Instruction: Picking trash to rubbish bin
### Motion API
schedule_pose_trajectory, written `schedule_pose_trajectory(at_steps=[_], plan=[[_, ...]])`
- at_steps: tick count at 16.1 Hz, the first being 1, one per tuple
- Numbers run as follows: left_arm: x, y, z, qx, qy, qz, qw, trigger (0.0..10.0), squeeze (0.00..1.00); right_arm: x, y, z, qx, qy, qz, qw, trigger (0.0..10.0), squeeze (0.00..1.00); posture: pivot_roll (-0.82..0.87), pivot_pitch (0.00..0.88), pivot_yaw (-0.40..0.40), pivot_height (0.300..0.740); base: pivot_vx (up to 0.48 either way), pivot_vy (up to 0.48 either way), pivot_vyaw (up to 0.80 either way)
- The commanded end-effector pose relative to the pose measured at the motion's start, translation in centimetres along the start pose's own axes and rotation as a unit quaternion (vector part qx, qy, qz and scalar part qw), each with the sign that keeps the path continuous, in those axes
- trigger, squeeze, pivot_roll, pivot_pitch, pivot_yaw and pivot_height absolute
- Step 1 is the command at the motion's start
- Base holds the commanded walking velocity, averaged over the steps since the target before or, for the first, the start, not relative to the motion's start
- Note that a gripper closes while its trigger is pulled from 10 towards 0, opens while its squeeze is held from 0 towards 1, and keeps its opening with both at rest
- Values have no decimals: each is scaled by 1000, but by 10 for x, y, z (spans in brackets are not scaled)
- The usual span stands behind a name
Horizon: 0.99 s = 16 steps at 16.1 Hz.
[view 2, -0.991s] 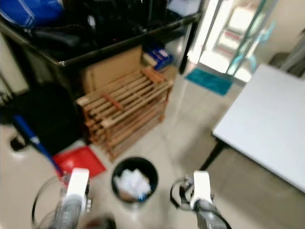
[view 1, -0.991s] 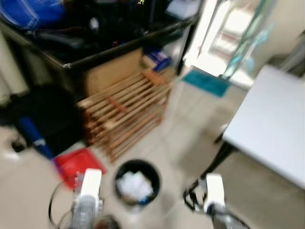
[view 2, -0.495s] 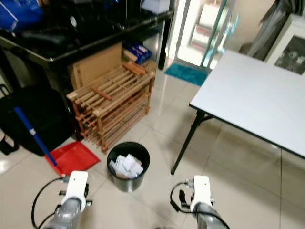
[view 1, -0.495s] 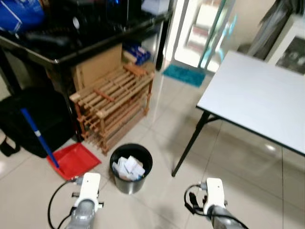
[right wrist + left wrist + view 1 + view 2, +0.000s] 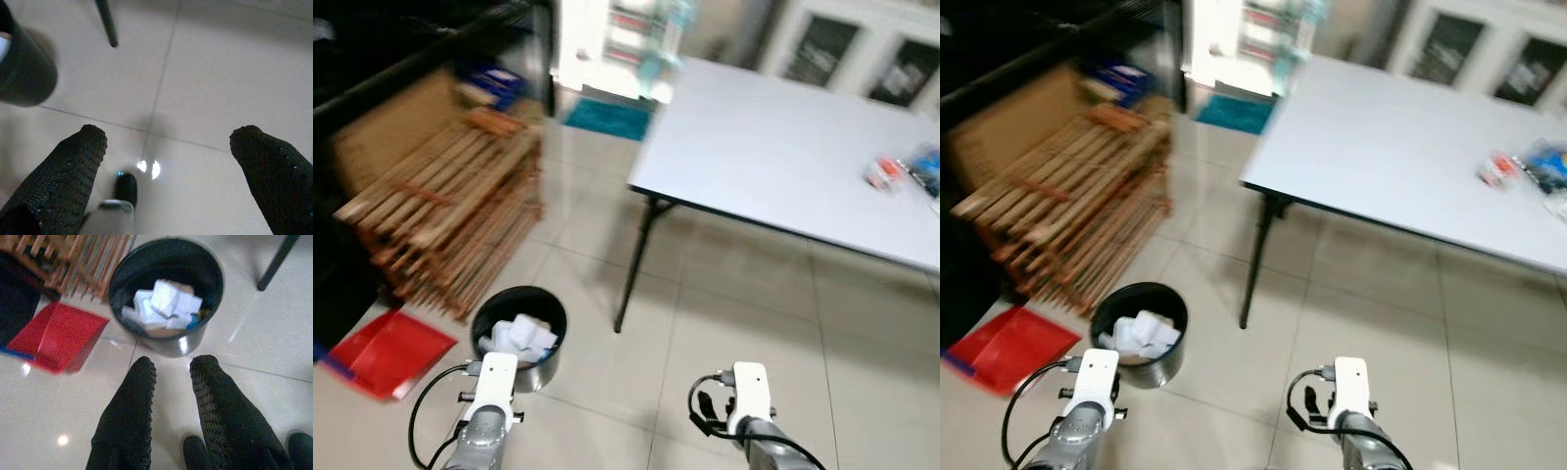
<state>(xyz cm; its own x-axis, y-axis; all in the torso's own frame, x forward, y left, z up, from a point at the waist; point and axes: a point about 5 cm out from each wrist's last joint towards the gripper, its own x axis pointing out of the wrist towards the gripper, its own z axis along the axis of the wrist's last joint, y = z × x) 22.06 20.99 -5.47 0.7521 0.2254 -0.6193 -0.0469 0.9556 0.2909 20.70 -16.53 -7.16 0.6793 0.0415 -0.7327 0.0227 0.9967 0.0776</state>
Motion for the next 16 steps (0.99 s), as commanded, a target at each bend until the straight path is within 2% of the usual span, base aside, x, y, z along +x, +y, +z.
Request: schedule_pose_trajectory(at_steps=[1, 7, 9, 16], plan=[[-2, -2, -6, 3, 10, 0, 1000, 10000, 0, 0, -2, 0, 2, 0, -5, 1000, 10000, 0, -60, 70, -114, 740, 0, -255, 0], [-2, -3, -6, 4, 10, 0, 1000, 10000, 0, 0, -3, 0, -2, 2, -4, 1000, 10000, 0, -60, 71, -116, 740, 0, -331, 0], [-2, -3, -6, 5, 9, 0, 1000, 10000, 0, 0, -2, 0, 1, 5, -2, 1000, 10000, 0, -60, 71, -116, 740, 0, -390, -800], [-2, -3, -7, 2, 10, 3, 1000, 10000, 0, 0, -3, 0, 0, 2, -3, 1000, 10000, 0, -59, 73, -120, 740, 0, -480, 0]])
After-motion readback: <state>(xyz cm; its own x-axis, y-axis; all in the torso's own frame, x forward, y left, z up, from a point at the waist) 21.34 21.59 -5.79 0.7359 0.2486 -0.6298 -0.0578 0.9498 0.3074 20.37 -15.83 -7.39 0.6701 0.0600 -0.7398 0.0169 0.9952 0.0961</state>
